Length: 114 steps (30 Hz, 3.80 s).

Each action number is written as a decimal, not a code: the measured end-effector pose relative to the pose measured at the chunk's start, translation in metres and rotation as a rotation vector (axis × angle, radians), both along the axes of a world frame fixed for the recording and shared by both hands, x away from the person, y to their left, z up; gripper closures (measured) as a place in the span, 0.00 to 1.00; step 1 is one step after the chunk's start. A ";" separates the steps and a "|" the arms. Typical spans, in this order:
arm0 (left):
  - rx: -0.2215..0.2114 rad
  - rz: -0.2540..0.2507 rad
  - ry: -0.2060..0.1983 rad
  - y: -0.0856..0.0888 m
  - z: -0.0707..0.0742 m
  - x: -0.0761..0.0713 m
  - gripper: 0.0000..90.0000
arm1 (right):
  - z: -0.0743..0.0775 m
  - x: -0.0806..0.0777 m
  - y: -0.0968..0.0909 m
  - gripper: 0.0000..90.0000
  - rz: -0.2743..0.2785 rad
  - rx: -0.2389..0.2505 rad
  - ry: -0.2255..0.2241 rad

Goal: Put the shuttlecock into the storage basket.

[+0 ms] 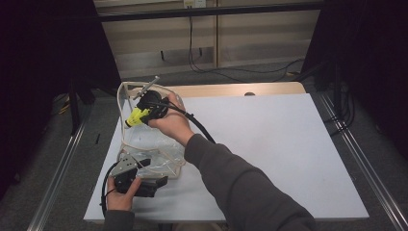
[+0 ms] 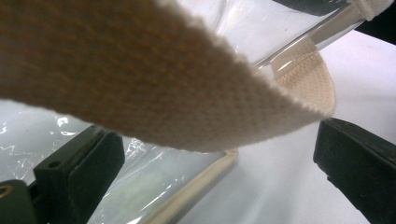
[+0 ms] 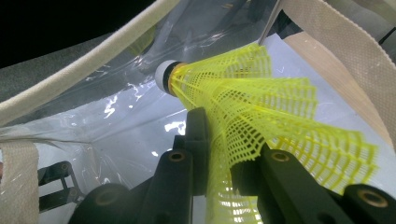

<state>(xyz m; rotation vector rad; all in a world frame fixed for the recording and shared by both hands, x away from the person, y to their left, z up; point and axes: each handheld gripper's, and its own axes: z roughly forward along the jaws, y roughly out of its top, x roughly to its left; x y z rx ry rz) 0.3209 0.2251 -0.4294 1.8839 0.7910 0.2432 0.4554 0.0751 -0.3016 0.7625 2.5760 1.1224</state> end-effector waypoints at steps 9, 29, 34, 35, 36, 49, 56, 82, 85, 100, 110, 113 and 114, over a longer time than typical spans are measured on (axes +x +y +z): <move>0.000 0.002 -0.001 0.000 0.000 0.000 0.02 | -0.004 0.001 0.003 0.88 0.002 0.001 0.000; -0.005 0.003 -0.003 0.000 0.000 0.000 0.02 | -0.012 0.004 0.009 0.88 -0.002 0.001 0.017; -0.006 0.004 -0.004 0.000 0.000 0.000 0.02 | -0.014 0.005 0.009 0.88 0.001 -0.002 0.020; -0.005 0.003 -0.004 0.000 0.000 0.000 0.02 | -0.015 0.005 0.010 0.88 0.001 -0.004 0.022; -0.006 0.004 -0.004 0.000 0.000 0.000 0.02 | -0.015 0.005 0.010 0.88 0.003 -0.004 0.021; -0.006 0.004 -0.005 0.000 -0.001 0.001 0.02 | -0.021 0.004 0.013 0.88 0.009 -0.029 0.025; -0.006 0.003 -0.005 0.000 0.000 0.001 0.02 | -0.024 0.004 0.015 0.87 0.014 -0.033 0.021; -0.007 0.001 -0.007 0.000 0.000 0.001 0.02 | -0.031 0.002 0.017 0.87 0.021 -0.045 0.029; -0.006 0.002 -0.006 0.000 0.000 0.001 0.02 | -0.032 0.002 0.017 0.87 0.021 -0.048 0.029; -0.006 0.001 -0.008 0.000 0.000 0.001 0.02 | -0.036 0.001 0.020 0.87 0.033 -0.077 0.042; -0.007 -0.001 -0.008 0.001 0.000 0.001 0.02 | -0.041 -0.001 0.025 0.86 0.061 -0.093 0.068; -0.004 0.003 -0.009 0.001 0.000 0.001 0.02 | -0.042 -0.001 0.026 0.83 0.070 -0.091 0.068; -0.005 0.002 -0.009 0.001 0.000 0.001 0.02 | -0.043 -0.002 0.027 0.81 0.075 -0.091 0.079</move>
